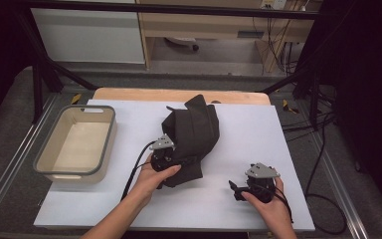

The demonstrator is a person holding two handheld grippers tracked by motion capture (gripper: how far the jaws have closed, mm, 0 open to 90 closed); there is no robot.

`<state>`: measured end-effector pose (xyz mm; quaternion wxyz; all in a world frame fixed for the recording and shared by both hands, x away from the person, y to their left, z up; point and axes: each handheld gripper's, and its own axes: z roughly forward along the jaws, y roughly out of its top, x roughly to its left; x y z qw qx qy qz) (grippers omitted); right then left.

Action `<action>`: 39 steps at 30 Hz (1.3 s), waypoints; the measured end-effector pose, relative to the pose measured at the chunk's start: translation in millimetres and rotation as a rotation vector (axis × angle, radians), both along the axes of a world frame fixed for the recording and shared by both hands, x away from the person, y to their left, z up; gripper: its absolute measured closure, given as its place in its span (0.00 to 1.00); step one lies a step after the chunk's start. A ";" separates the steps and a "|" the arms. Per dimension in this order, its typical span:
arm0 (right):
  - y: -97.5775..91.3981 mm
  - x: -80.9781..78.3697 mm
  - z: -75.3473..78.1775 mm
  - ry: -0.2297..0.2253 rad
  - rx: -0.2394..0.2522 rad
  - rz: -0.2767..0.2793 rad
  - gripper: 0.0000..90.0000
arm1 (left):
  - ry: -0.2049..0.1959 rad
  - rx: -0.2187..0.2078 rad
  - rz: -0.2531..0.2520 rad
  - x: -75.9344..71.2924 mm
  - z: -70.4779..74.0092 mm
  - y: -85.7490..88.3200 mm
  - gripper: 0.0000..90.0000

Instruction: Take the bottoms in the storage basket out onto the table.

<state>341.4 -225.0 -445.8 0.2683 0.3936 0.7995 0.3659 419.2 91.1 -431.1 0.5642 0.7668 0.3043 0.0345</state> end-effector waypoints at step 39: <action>3.4 -2.2 -1.6 0.005 -0.017 -0.008 0.05 | 0.021 0.076 -0.015 -18.6 -10.3 0.1 0.47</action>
